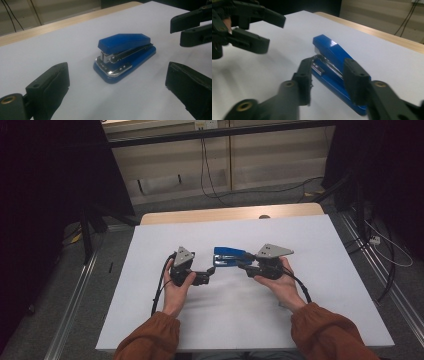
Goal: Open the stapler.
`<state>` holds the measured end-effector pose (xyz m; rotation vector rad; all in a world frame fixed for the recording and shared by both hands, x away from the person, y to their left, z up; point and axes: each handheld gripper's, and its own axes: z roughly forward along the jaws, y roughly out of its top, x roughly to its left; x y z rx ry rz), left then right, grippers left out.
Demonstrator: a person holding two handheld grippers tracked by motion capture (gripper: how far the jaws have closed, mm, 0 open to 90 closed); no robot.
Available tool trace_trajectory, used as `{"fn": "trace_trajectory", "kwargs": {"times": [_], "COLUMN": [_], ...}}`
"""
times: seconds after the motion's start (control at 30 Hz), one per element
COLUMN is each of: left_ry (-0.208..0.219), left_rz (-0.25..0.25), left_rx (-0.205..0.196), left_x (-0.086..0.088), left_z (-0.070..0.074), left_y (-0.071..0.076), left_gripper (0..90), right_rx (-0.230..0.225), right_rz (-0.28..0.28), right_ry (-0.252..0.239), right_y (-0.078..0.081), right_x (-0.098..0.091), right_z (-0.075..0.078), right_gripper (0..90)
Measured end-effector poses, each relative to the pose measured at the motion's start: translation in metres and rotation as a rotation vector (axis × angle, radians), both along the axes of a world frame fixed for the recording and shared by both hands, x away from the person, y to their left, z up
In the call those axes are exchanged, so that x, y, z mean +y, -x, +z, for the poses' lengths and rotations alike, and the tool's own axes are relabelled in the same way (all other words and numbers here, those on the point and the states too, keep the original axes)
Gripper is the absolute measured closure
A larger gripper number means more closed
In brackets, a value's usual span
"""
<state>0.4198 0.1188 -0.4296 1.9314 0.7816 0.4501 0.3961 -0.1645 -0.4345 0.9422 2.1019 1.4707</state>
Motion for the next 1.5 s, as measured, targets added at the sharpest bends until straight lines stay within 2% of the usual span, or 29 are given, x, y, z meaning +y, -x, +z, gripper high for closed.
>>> {"fn": "trace_trajectory", "kwargs": {"times": [0.07, 0.2, 0.3, 0.37, 0.43, 0.5, 0.67, 0.8, 0.87, 0.93, 1.1, 1.17, 1.3, 1.4, 1.5], "left_ry": [-0.013, -0.023, -0.008, -0.008, -0.015, -0.042, -0.038, -0.041, -0.025, -0.017, 0.008, 0.001, -0.029, -0.044, -0.056], "left_rz": [0.006, 0.005, 0.012, 0.015, -0.005, -0.009, -0.03, -0.044, -0.047, -0.03, 0.002, 0.013, 0.025, 0.018, 0.013], "left_rx": [0.007, 0.011, 0.023, 0.022, 0.032, 0.045, 0.024, 0.033, 0.039, 0.054, 0.055, 0.059, 0.085, 0.075, 0.073], "left_x": [-0.002, -0.003, -0.004, -0.004, -0.005, -0.008, -0.009, -0.008, -0.008, -0.007, -0.005, -0.003, 0.0, 0.0, -0.005], "left_z": [-0.001, -0.002, -0.003, -0.003, -0.005, -0.007, -0.004, -0.005, -0.005, -0.006, -0.005, -0.007, -0.01, -0.008, -0.008], "left_y": [0.0, 0.001, 0.0, 0.0, 0.0, 0.002, 0.005, 0.004, 0.003, 0.002, -0.004, -0.008, -0.014, -0.018, -0.024], "left_gripper": [5.7, 5.6, 4.2, 4.1, 4.1, 6.2, 22.6, 35.1, 43.2, 50.1, 71.7, 79.4, 85.1, 90.0, 90.0], "right_rx": [0.004, 0.01, 0.023, 0.025, 0.042, 0.055, 0.043, 0.053, 0.056, 0.058, 0.066, 0.066, 0.076, 0.084, 0.092], "right_rz": [0.015, 0.034, 0.049, 0.043, 0.045, 0.043, 0.051, 0.06, 0.058, 0.053, 0.049, 0.048, 0.042, 0.046, 0.053], "right_ry": [-0.011, -0.012, -0.034, -0.02, -0.022, -0.025, 0.018, 0.035, 0.042, 0.045, 0.057, 0.064, 0.068, 0.057, 0.066], "right_y": [-0.002, -0.005, -0.008, -0.01, -0.013, -0.015, -0.019, -0.023, -0.024, -0.025, -0.031, -0.033, -0.037, -0.039, -0.041], "right_x": [0.002, 0.009, 0.011, 0.012, 0.013, 0.016, 0.024, 0.024, 0.023, 0.022, 0.021, 0.022, 0.025, 0.027, 0.03], "right_z": [0.0, -0.001, 0.001, 0.002, 0.0, -0.002, -0.004, -0.006, -0.007, -0.007, -0.005, -0.006, -0.009, -0.01, -0.01], "right_gripper": [72.8, 80.7, 90.0, 90.0, 90.0, 90.0, 90.0, 90.0, 90.0, 90.0, 90.0, 90.0, 90.0, 90.0, 90.0]}}
